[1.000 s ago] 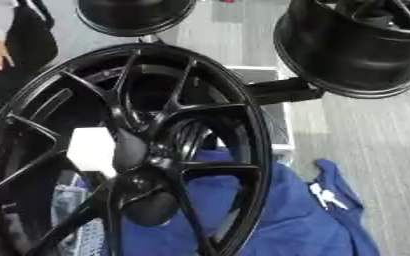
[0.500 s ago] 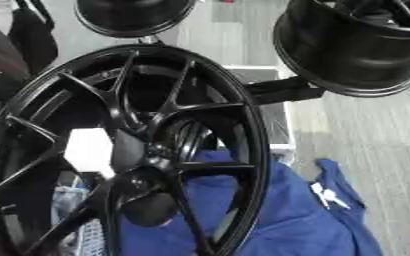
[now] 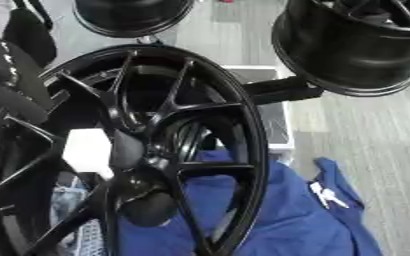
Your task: Pull the pin out of the wheel hub.
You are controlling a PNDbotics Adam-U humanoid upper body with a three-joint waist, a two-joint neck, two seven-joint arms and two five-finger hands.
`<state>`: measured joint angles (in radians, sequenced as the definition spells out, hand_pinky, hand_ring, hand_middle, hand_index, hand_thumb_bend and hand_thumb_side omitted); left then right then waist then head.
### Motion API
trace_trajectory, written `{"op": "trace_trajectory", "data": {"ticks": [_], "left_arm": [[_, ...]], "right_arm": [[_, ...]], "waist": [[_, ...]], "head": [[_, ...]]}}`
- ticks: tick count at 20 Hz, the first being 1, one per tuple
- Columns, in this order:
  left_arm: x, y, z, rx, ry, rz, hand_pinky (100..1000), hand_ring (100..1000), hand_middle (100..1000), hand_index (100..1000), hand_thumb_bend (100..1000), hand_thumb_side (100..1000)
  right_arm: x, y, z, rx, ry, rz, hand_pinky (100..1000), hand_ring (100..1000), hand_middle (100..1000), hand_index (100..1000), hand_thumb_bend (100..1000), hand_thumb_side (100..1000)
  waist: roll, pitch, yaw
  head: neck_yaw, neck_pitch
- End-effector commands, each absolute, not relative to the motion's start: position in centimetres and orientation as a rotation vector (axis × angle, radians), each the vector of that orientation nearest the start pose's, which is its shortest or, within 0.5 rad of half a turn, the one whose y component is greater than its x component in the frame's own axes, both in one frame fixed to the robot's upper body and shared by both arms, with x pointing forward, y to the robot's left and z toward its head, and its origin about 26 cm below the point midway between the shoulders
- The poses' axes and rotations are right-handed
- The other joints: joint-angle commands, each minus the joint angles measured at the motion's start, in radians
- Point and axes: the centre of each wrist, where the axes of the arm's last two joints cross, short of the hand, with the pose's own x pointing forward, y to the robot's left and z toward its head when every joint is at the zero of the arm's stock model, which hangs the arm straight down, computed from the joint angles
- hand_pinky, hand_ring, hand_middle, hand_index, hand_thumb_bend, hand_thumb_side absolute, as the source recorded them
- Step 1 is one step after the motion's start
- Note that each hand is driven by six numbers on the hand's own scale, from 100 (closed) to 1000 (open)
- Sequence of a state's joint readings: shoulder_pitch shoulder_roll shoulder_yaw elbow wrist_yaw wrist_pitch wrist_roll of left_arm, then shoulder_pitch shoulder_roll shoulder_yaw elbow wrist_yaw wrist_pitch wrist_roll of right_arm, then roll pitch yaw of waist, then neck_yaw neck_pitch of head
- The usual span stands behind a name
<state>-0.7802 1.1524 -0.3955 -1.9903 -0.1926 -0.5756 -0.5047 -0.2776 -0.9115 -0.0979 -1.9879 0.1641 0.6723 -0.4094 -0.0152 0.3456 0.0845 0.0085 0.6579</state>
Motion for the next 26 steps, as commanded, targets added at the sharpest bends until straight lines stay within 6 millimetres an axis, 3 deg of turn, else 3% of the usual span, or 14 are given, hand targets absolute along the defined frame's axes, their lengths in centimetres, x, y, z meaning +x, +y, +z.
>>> {"op": "trace_trajectory", "data": {"ticks": [1, 15, 26], "left_arm": [[28.7, 25.2, 35.2, -0.541, 1.789, 2.385, 812, 768, 734, 840, 544, 100], [28.5, 22.1, 36.3, -0.518, 1.755, 2.217, 806, 763, 724, 830, 628, 100], [28.7, 20.9, 35.5, -0.529, 1.62, 2.22, 806, 761, 706, 833, 681, 100]], "right_arm": [[27.8, -35.0, 29.5, -1.385, -1.705, 0.217, 741, 605, 487, 692, 100, 288], [27.9, -34.8, 29.6, -1.361, -1.722, 0.214, 740, 602, 485, 691, 100, 307], [28.0, -34.7, 29.5, -1.338, -1.739, 0.204, 738, 600, 482, 689, 100, 322]], "waist": [[-0.001, -0.014, -0.002], [0.006, 0.017, -0.014], [0.005, 0.04, -0.021]], "head": [[0.001, -0.015], [0.0, -0.038], [0.003, -0.063]]}}
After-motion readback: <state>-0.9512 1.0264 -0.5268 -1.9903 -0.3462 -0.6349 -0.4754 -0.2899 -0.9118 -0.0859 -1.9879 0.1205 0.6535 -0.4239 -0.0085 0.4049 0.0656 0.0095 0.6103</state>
